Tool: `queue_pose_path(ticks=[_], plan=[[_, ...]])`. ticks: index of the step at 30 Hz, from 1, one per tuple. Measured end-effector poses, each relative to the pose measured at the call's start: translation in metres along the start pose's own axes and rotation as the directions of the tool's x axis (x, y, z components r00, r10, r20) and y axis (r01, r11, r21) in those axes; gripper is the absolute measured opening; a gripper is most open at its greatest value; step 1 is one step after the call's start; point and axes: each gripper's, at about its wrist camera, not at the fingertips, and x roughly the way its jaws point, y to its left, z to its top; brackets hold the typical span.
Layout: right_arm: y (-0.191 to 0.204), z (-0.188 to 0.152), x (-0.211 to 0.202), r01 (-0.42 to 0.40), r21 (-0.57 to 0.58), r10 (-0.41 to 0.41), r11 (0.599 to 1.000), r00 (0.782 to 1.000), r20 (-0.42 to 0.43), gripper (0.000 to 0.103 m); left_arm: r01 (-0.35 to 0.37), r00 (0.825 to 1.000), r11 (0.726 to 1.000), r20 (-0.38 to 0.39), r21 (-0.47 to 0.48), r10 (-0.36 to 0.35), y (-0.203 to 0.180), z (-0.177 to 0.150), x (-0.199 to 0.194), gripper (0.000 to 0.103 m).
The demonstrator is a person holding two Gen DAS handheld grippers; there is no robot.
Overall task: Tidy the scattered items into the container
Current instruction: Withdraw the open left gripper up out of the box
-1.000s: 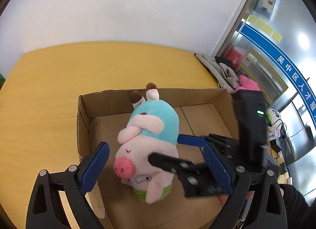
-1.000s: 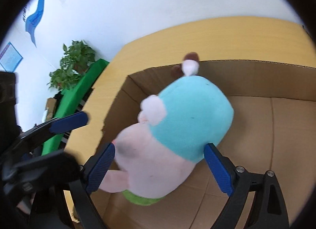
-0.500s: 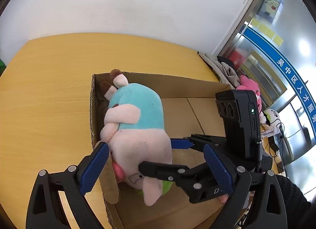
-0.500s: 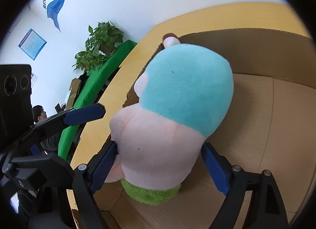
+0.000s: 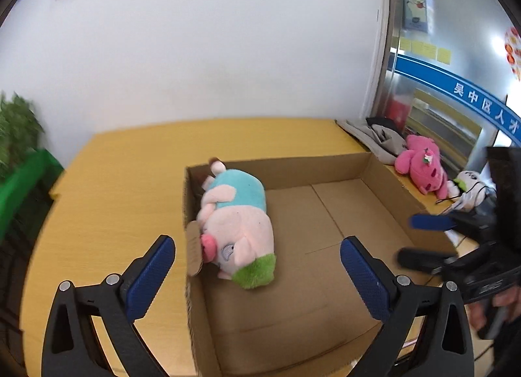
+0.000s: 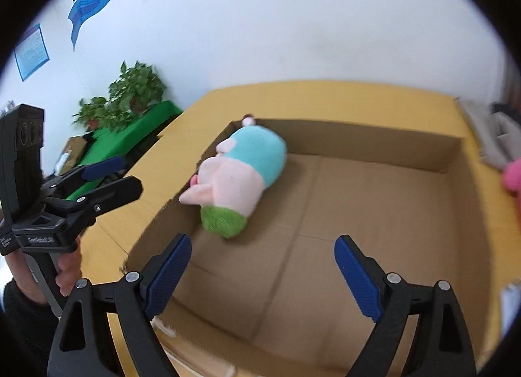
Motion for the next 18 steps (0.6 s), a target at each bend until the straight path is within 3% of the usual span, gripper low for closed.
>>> queue_pose_path(ticks=[3, 5, 11, 18], plan=[[0.01, -0.032, -0.051, 0.092, -0.045, -0.087, 0.995, 0.992, 0.092, 0.09, -0.087, 0.995, 0.996, 0.057, 0.032, 0.085, -0.025, -0.028, -0.03, 0.103], [0.014, -0.054, -0.084, 0.156, -0.076, -0.143, 0.985, 0.978, 0.15, 0.09, -0.104, 0.992, 0.994, 0.069, 0.027, 0.102, -0.038, -0.045, -0.04, 0.103], [0.008, -0.094, -0.128, 0.205, -0.067, -0.187, 0.977, 0.959, 0.212, 0.09, -0.019, 0.999, 0.994, 0.038, -0.11, 0.023, -0.07, -0.09, -0.058, 0.103], [-0.007, -0.118, -0.151, 0.186, -0.037, -0.174, 0.982, 0.961, 0.213, 0.09, 0.03, 0.999, 0.989, 0.036, -0.145, -0.025, -0.097, -0.11, -0.078, 0.103]])
